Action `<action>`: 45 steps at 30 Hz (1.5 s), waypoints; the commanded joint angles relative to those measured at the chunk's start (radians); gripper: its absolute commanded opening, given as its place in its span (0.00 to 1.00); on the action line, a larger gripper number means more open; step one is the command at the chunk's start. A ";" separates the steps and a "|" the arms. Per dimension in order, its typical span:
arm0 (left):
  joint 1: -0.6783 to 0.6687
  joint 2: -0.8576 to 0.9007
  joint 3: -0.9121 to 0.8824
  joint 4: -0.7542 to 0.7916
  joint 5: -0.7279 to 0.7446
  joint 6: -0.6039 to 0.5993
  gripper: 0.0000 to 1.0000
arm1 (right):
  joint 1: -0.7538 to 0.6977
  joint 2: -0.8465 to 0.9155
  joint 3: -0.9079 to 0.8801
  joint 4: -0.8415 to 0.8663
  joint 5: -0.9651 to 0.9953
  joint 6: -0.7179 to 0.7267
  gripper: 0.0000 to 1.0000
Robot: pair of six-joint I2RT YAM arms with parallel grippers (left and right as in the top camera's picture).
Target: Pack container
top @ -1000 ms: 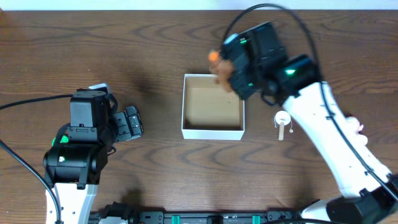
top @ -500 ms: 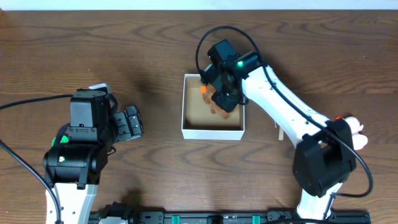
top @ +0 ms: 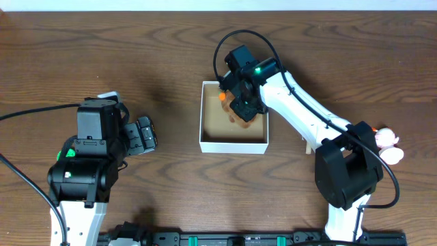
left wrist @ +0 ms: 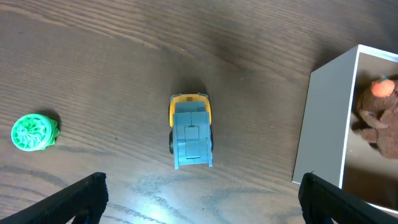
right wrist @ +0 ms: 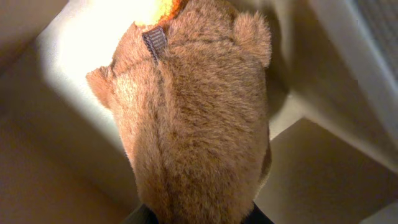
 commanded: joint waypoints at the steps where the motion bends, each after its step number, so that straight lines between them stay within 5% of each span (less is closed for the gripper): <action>1: 0.005 0.000 0.020 -0.002 -0.005 -0.002 0.98 | -0.018 0.006 0.000 0.001 0.026 0.039 0.23; 3: 0.005 0.000 0.020 -0.002 -0.005 -0.002 0.98 | -0.021 0.006 0.000 -0.005 0.026 0.039 0.28; 5: 0.005 -0.001 0.020 -0.002 -0.005 -0.002 0.98 | -0.021 0.006 0.000 -0.010 0.026 0.039 0.48; 10: 0.005 0.000 0.020 -0.002 -0.005 -0.002 0.98 | -0.021 0.006 0.000 -0.009 0.026 0.039 0.72; 21: 0.005 -0.001 0.020 -0.002 -0.005 -0.002 0.98 | -0.018 -0.006 0.017 0.029 0.026 0.041 0.82; 26: 0.005 -0.001 0.020 -0.002 -0.005 -0.002 0.98 | -0.018 -0.058 0.107 0.020 0.026 0.114 0.99; 30: 0.005 -0.001 0.020 -0.002 -0.005 -0.002 0.98 | -0.049 -0.150 0.190 0.001 0.026 0.208 0.99; 37: 0.005 0.021 0.026 -0.004 0.006 -0.002 0.98 | -0.260 -0.367 0.203 -0.056 0.014 0.423 0.99; 45: 0.005 0.289 0.032 0.025 -0.013 -0.017 0.98 | -0.508 -0.414 0.193 -0.233 -0.047 0.408 0.99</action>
